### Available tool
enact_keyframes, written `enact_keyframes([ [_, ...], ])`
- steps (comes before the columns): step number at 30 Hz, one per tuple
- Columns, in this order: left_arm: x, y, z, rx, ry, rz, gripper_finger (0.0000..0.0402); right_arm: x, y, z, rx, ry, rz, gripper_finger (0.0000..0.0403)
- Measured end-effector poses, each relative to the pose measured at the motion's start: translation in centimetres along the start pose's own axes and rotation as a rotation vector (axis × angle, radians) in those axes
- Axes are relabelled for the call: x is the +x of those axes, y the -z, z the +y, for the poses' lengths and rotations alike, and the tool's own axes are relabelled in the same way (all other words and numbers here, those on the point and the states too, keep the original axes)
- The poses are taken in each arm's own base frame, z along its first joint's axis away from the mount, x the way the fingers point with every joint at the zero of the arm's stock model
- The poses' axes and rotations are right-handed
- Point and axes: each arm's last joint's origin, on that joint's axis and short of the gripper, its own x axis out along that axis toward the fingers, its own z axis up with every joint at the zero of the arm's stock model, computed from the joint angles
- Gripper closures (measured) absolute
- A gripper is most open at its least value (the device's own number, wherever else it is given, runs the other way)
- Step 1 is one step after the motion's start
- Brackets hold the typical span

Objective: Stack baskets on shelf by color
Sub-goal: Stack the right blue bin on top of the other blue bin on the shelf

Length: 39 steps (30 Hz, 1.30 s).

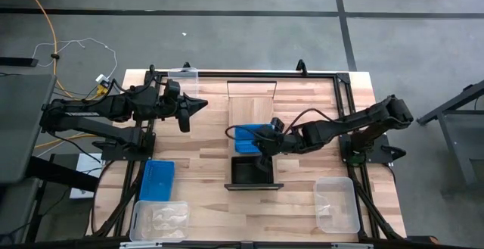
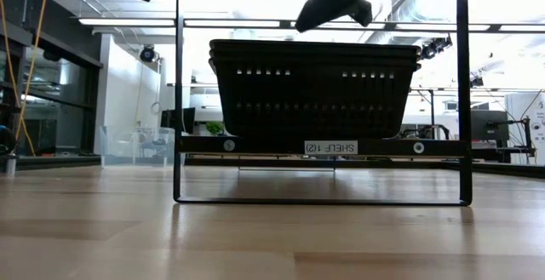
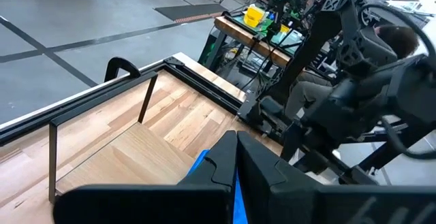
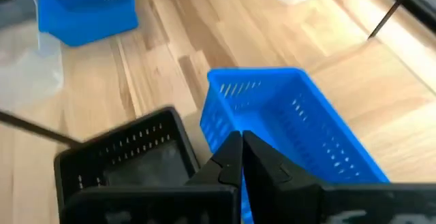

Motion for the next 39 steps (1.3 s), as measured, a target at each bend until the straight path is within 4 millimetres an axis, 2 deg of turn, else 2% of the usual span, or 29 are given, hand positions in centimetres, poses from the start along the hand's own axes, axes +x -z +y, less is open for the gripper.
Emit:
enact_keyframes([
  [14,0.0,0.0,0.0,-0.001,0.0,0.001,0.0401,1.1,1.9,-0.2,0.024,-0.047,0.068,0.0403],
  [18,0.0,0.0,0.0,-0.001,0.0,0.001,0.0402,1.0,1.8,-0.1,0.017,-0.075,0.066,0.0403],
  [23,0.0,0.0,0.0,-0.001,0.0,0.001,0.0401,0.6,0.8,0.1,0.01,-0.095,-0.032,0.0403],
  [31,0.0,0.0,0.0,-0.001,0.0,0.001,0.0401,1.0,1.1,-0.5,0.046,-0.021,-0.008,0.0403],
  [39,0.0,0.0,0.0,0.0,0.0,0.001,0.0402,1.2,1.5,-0.5,0.053,-0.029,0.042,0.0403],
])
